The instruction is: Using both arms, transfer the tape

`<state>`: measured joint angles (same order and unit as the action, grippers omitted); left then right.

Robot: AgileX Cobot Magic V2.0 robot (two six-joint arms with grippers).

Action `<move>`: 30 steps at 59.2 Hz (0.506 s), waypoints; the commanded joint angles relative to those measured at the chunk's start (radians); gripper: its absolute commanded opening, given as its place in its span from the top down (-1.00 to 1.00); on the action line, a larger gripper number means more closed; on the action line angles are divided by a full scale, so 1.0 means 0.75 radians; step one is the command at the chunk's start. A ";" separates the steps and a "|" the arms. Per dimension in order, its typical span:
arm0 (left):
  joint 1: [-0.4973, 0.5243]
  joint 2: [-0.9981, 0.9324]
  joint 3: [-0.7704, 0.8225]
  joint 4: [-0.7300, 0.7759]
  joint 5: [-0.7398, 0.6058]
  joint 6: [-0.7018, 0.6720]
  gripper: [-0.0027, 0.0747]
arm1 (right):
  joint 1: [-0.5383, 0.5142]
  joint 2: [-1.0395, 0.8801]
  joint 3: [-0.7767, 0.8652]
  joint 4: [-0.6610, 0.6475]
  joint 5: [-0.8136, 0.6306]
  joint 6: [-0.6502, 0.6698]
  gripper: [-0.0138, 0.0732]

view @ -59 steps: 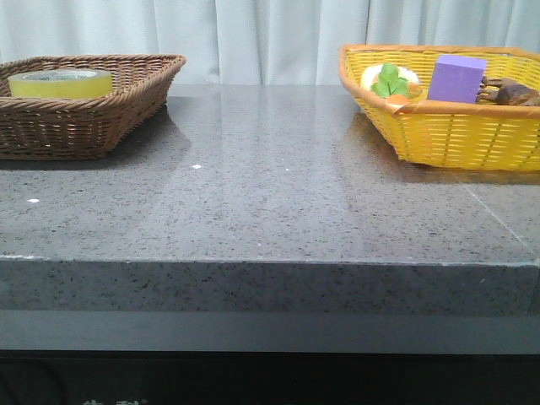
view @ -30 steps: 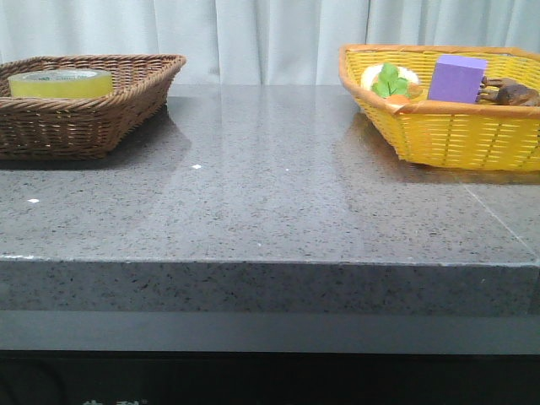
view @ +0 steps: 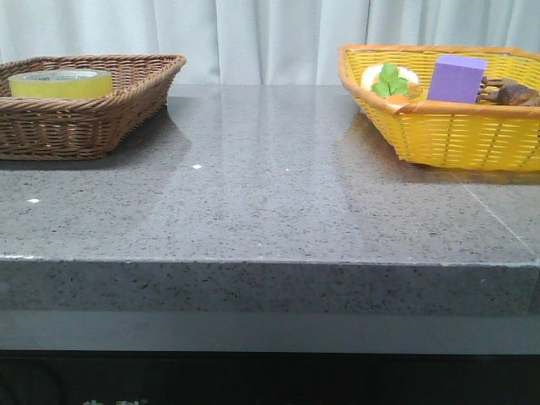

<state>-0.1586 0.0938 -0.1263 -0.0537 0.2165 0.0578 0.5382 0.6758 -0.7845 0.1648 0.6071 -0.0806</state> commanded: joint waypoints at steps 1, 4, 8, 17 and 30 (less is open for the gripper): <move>0.029 -0.059 0.026 -0.018 -0.145 -0.077 0.98 | 0.000 -0.002 -0.032 0.003 -0.090 -0.005 0.84; 0.043 -0.097 0.062 -0.018 -0.162 -0.077 0.98 | 0.000 -0.002 -0.032 0.003 -0.090 -0.005 0.84; 0.050 -0.134 0.105 -0.007 -0.210 -0.077 0.98 | 0.000 -0.002 -0.032 0.003 -0.090 -0.005 0.84; 0.050 -0.157 0.183 -0.005 -0.328 -0.094 0.98 | 0.000 -0.002 -0.032 0.003 -0.090 -0.005 0.84; 0.067 -0.157 0.183 -0.005 -0.360 -0.097 0.98 | 0.000 -0.002 -0.032 0.003 -0.089 -0.005 0.84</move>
<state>-0.1174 -0.0033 0.0037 -0.0553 0.0508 0.0000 0.5382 0.6758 -0.7845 0.1648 0.6086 -0.0806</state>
